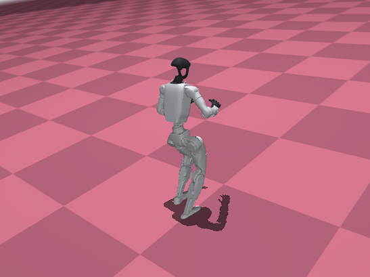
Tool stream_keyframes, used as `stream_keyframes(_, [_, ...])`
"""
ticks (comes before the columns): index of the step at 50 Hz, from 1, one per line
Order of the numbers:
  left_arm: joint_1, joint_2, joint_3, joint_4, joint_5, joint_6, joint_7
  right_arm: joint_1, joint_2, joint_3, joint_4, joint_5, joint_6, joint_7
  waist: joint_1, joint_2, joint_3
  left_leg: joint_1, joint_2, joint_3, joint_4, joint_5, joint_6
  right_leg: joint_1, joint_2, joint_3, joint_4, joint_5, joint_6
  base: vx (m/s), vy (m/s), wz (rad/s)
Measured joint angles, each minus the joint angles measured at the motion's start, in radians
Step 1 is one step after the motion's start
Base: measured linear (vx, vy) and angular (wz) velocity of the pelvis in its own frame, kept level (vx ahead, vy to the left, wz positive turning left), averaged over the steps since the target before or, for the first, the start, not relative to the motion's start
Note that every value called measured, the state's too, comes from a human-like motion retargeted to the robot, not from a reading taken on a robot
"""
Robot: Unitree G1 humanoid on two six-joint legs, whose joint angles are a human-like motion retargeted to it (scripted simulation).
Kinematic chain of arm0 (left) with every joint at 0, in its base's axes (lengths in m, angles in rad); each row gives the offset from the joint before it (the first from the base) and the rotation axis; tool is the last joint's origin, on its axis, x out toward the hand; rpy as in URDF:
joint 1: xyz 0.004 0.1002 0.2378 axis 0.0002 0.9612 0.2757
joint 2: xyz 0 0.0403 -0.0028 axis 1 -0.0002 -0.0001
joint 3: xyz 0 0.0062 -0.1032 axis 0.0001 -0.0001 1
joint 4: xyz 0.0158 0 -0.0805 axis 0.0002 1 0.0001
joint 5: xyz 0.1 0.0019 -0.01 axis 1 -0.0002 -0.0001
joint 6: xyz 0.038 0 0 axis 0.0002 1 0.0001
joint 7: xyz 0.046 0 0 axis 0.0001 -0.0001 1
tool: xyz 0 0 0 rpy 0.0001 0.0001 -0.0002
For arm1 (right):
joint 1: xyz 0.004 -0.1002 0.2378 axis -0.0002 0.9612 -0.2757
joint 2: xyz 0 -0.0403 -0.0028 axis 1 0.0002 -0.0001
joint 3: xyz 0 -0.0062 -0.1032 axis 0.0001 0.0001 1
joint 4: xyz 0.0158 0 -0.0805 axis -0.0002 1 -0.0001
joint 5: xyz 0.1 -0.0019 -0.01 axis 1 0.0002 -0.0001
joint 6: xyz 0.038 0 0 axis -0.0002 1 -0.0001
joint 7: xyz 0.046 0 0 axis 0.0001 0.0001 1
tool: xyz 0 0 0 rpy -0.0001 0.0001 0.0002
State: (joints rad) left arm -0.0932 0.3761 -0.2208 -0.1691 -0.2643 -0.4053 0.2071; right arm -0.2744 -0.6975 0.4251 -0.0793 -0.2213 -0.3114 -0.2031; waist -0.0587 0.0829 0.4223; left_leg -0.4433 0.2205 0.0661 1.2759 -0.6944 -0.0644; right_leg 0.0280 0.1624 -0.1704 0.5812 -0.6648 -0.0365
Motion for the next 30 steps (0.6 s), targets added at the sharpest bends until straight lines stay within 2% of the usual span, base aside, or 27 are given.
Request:
stream_keyframes(5, [0.037, 0.041, 0.039, -0.040, -0.011, -0.028, 0.050, 0.019, -0.026, -0.014, 0.007, 0.002, -0.001, -0.038, 0.038, -0.018, -0.013, -0.105, -0.019, 0.033, -0.198, 0.022, 0.002, 0.063, -0.036, 0.001, -0.058, -0.006, 0.016, 0.31, 0.02, 0.03])
stream_keyframes(10, [0.121, 0.125, 0.065, -0.097, -0.023, -0.039, 0.074, 0.046, -0.085, -0.014, -0.009, -0.032, -0.008, -0.070, 0.057, -0.043, -0.065, -0.094, -0.122, 0.039, -0.578, 0.122, -0.010, 0.113, -0.109, -0.033, -0.095, -0.007, 0.037, 0.39, 0.06, 0.18])
stream_keyframes(13, [0.170, 0.175, 0.072, -0.120, -0.018, -0.047, 0.075, 0.067, -0.125, -0.003, -0.024, -0.049, -0.018, -0.074, 0.073, -0.031, -0.086, -0.089, -0.146, 0.018, -0.572, 0.161, -0.016, 0.126, -0.140, -0.068, -0.020, -0.016, 0.045, 0.43, 0.10, 0.01])
stream_keyframes(15, [0.212, 0.210, 0.077, -0.147, -0.012, -0.052, 0.079, 0.094, -0.153, -0.001, -0.051, -0.060, -0.030, -0.072, 0.075, -0.068, -0.105, -0.005, -0.217, 0.035, -0.665, 0.239, -0.004, 0.132, -0.214, -0.074, 0.057, 0.001, 0.064, 0.48, 0.12, 0.20])
stream_keyframes(18, [0.246, 0.228, 0.070, -0.152, 0.026, -0.058, 0.075, 0.120, -0.172, 0.008, -0.092, -0.082, -0.049, -0.063, 0.059, -0.088, -0.116, 0.040, -0.290, 0.029, -0.609, 0.239, 0.025, 0.100, -0.289, -0.058, 0.270, 0.120, 0.114, 0.45, 0.14, 0.44])
stream_keyframes(20, [0.248, 0.225, 0.065, -0.150, 0.067, -0.057, 0.077, 0.130, -0.177, 0.002, -0.140, -0.091, -0.052, -0.051, 0.042, -0.156, -0.116, 0.136, -0.402, 0.053, -0.721, 0.278, 0.064, 0.027, -0.430, -0.030, 0.492, 0.189, 0.145, 0.45, 0.13, 0.40])
stream_keyframes(22, [0.247, 0.214, 0.057, -0.141, 0.102, -0.053, 0.081, 0.131, -0.155, -0.001, -0.160, -0.101, -0.054, -0.057, 0.018, -0.175, -0.115, 0.167, -0.447, 0.052, -0.696, 0.252, 0.088, -0.021, -0.508, -0.030, 0.647, 0.228, 0.131, 0.48, 0.11, 0.35])
stream_keyframes(23, [0.219, 0.204, 0.057, -0.124, 0.131, -0.047, 0.096, 0.110, -0.142, -0.009, -0.175, -0.104, -0.049, -0.063, 0.005, -0.191, -0.110, 0.218, -0.481, 0.047, -0.772, 0.271, 0.098, -0.074, -0.549, -0.008, 0.716, 0.229, 0.120, 0.49, 0.10, 0.31])
stream_keyframes(25, [0.199, 0.178, 0.047, -0.104, 0.161, -0.038, 0.110, 0.099, -0.104, -0.021, -0.188, -0.108, -0.047, -0.081, -0.029, -0.209, -0.106, 0.266, -0.523, 0.034, -0.780, 0.252, 0.108, -0.140, -0.602, 0.006, 0.800, 0.181, 0.093, 0.49, 0.07, 0.43])
stream_keyframes(28, [0.120, 0.122, 0.030, -0.042, 0.183, -0.026, 0.138, 0.051, -0.041, -0.032, -0.181, -0.093, -0.036, -0.115, -0.080, -0.196, -0.096, 0.360, -0.530, -0.015, -0.852, 0.239, 0.105, -0.256, -0.588, 0.017, 0.768, 0.094, 0.063, 0.49, 0.03, 0.56])
stream_keyframes(30, [0.059, 0.082, 0.017, 0.002, 0.176, -0.027, 0.150, 0.020, -0.004, -0.033, -0.168, -0.077, -0.030, -0.138, -0.108, -0.163, -0.086, 0.417, -0.499, -0.053, -0.893, 0.224, 0.097, -0.316, -0.525, 0.013, 0.655, 0.066, 0.062, 0.48, -0.01, 0.66])
